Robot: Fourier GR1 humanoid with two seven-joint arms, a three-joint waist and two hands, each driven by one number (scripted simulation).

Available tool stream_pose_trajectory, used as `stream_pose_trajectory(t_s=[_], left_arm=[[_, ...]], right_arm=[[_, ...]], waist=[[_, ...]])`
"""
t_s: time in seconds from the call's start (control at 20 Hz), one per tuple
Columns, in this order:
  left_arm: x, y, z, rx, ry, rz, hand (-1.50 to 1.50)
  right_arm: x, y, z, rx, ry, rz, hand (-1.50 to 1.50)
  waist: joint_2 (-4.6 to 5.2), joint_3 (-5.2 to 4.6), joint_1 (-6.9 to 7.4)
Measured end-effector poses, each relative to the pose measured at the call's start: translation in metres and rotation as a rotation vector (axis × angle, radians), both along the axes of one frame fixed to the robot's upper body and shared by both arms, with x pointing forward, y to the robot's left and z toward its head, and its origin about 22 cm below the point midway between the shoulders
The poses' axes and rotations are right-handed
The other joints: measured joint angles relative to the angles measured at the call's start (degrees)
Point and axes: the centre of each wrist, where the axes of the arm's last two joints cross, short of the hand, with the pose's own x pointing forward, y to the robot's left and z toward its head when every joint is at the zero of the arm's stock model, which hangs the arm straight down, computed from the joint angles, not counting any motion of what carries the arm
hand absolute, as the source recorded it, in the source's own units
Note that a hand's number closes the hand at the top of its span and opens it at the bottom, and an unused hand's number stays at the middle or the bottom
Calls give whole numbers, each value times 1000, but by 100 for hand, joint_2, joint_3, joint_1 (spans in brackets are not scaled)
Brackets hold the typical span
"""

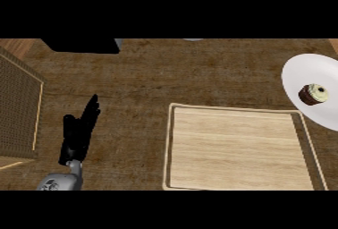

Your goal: Pick the cupcake from the tray and place it in the plate

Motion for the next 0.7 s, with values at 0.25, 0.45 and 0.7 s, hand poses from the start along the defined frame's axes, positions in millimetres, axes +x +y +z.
stream_pose_trajectory(t_s=[0.25,0.45,0.7], left_arm=[[-1,0,0,-7,-2,-6,0],[-3,5,-1,-4,-1,-7,0],[-1,0,3,-3,-9,-6,0]], right_arm=[[-10,-6,-3,0,-15,-43,-150],[-19,-14,1,3,-31,-71,-150],[-26,-21,5,-7,-35,-135,-150]], waist=[[13,9,27],[14,12,24],[22,18,34]])
